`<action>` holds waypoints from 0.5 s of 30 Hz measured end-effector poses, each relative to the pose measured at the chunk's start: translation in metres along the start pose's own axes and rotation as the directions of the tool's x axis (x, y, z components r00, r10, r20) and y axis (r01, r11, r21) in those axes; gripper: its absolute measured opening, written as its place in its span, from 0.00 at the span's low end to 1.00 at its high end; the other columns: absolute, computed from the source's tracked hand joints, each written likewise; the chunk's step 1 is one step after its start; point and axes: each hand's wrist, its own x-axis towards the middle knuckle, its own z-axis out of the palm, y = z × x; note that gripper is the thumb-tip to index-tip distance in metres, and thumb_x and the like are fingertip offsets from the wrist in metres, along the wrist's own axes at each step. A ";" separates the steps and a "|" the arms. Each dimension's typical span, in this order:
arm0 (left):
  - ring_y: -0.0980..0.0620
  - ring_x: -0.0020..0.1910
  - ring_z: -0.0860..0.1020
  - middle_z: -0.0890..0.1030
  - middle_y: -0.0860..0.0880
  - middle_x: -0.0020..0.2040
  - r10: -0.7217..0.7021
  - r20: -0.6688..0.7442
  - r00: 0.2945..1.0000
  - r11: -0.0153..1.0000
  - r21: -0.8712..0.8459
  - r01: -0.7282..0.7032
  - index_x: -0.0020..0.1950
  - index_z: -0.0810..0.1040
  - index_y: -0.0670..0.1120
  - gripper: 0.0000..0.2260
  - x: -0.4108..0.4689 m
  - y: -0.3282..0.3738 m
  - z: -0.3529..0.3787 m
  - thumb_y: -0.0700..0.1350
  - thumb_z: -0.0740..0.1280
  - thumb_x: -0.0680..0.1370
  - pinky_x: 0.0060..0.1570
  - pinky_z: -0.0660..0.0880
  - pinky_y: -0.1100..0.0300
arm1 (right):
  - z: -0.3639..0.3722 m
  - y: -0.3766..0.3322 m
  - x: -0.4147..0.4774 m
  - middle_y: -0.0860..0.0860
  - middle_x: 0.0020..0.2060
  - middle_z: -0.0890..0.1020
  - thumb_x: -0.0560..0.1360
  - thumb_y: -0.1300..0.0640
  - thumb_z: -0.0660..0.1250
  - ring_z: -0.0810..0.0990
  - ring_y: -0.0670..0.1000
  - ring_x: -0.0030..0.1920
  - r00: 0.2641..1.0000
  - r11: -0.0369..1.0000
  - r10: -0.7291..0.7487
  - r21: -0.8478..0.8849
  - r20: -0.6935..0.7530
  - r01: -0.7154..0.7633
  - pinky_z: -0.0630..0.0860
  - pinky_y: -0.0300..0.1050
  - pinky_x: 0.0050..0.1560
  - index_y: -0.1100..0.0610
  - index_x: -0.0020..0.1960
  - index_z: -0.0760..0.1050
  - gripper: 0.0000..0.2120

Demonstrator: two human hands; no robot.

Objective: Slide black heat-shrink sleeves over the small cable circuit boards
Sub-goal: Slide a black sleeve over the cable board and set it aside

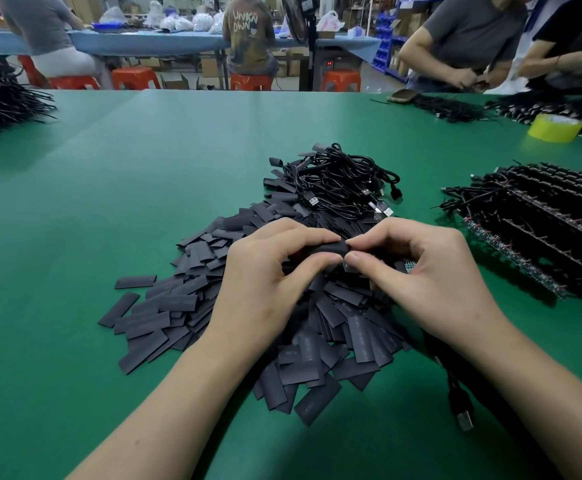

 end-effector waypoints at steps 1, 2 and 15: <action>0.59 0.46 0.81 0.84 0.55 0.46 0.003 -0.002 1.000 1.000 0.004 -0.003 0.53 0.87 0.49 0.07 0.000 0.000 0.000 0.42 0.77 0.76 0.49 0.74 0.68 | 0.000 0.000 0.000 0.43 0.38 0.86 0.73 0.57 0.77 0.84 0.48 0.36 1.000 1.000 0.003 0.003 0.000 -0.003 0.81 0.47 0.42 0.50 0.46 0.84 0.04; 0.59 0.46 0.81 0.84 0.55 0.46 0.004 -0.004 1.000 1.000 0.007 -0.004 0.53 0.87 0.48 0.07 0.000 0.000 0.001 0.42 0.77 0.76 0.49 0.75 0.67 | 0.000 0.000 0.000 0.43 0.38 0.86 0.73 0.57 0.77 0.84 0.47 0.36 1.000 1.000 0.006 0.009 0.000 -0.006 0.81 0.48 0.41 0.49 0.46 0.84 0.05; 0.55 0.43 0.82 0.84 0.55 0.43 -0.142 -0.209 0.968 0.990 -0.031 0.138 0.54 0.86 0.50 0.13 0.001 0.003 0.000 0.48 0.80 0.71 0.47 0.74 0.71 | 0.000 0.002 0.002 0.48 0.37 0.85 0.74 0.55 0.75 0.82 0.58 0.37 1.000 1.000 0.021 0.008 -0.013 -0.021 0.79 0.61 0.41 0.46 0.45 0.84 0.04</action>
